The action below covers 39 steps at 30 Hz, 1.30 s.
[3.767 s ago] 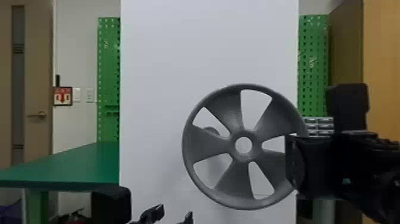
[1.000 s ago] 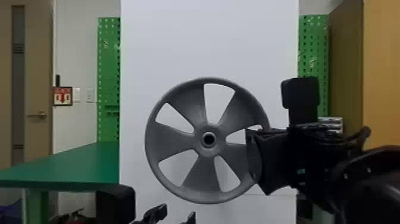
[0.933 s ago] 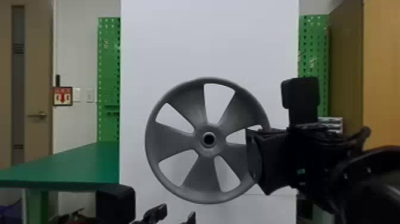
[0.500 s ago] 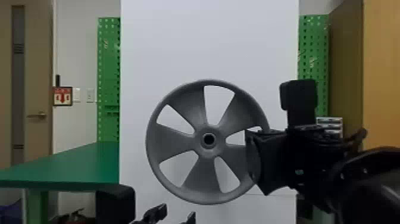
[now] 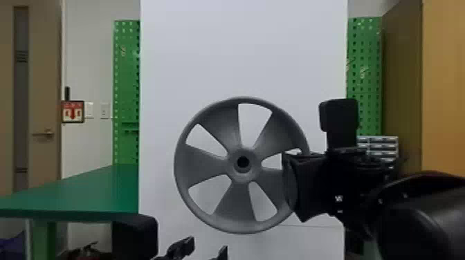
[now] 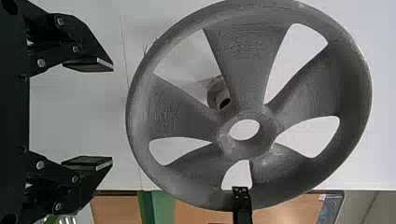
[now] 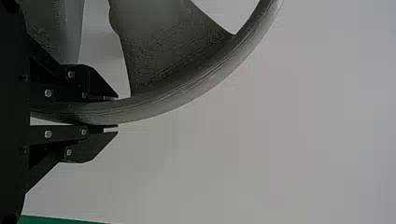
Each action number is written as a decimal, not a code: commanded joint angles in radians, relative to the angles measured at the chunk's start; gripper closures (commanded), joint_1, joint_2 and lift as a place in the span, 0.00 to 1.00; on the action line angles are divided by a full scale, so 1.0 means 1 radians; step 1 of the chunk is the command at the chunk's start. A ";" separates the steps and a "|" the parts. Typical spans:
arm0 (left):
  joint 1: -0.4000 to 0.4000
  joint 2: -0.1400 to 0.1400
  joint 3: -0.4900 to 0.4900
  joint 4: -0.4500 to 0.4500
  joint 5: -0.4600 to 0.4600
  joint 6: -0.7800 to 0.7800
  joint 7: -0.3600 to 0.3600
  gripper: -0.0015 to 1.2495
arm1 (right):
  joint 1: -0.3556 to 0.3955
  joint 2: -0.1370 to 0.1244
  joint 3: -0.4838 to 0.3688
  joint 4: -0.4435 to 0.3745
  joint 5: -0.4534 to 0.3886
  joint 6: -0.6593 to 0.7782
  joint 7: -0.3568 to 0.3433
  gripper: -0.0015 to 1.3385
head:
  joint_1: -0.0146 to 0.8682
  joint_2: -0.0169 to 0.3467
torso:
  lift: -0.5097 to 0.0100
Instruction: Hold the wheel and insert it
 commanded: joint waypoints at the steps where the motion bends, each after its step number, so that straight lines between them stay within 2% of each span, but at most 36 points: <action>1: 0.000 0.000 0.000 0.000 -0.001 0.000 0.000 0.42 | -0.006 0.001 0.001 0.036 -0.002 -0.033 0.000 0.84 | 0.02 0.34 | 0.06; 39: 0.000 0.000 0.000 0.001 -0.004 0.000 0.000 0.43 | -0.074 0.001 0.005 0.276 0.003 -0.215 0.014 0.84 | 0.02 0.34 | 0.06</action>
